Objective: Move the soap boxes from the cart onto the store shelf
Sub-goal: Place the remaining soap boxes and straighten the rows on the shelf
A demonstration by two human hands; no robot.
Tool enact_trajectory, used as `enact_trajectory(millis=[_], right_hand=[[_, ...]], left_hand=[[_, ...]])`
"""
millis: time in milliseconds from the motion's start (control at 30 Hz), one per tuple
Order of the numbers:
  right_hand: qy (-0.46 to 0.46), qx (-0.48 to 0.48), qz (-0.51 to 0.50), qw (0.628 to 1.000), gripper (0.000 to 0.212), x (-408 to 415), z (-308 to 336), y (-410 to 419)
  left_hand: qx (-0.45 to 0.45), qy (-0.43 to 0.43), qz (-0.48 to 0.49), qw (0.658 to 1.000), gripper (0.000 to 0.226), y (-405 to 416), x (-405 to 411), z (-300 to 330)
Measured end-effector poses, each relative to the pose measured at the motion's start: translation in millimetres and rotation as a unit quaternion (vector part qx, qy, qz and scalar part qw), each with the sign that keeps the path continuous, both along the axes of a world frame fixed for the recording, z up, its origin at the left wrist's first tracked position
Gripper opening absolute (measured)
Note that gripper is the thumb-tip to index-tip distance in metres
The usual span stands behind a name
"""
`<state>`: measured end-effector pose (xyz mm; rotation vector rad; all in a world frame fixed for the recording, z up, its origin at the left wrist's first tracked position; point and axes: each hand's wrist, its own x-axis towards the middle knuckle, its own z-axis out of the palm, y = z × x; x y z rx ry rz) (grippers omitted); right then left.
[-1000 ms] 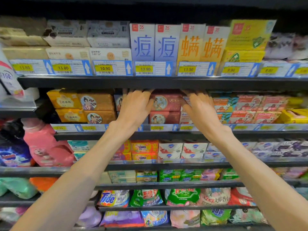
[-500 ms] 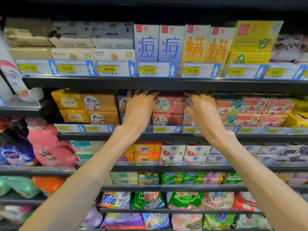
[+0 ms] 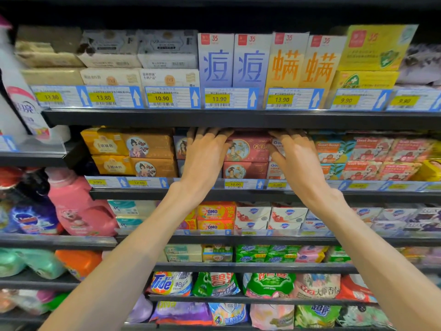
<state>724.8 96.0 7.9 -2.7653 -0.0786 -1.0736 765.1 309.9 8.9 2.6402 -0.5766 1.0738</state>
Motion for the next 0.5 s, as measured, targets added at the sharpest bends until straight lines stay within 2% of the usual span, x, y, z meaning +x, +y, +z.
enact_trajectory(millis=[200, 333, 500], right_hand=[[-0.026, -0.005, 0.02, 0.999, 0.037, -13.7, -2.0, -0.1], [-0.045, 0.009, 0.065, 0.997, 0.032, -36.0, -9.2, -8.8], [-0.021, -0.007, 0.097, 0.995, 0.03, -54.3, -25.6, -19.8]], left_hand=[[-0.035, -0.035, -0.025, 0.998, 0.032, -1.5, -11.6, -4.0], [-0.04, -0.066, -0.119, 0.99, 0.026, -6.5, -37.9, -20.5], [0.006, -0.005, -0.185, 0.983, 0.029, -27.3, -58.9, -50.1]])
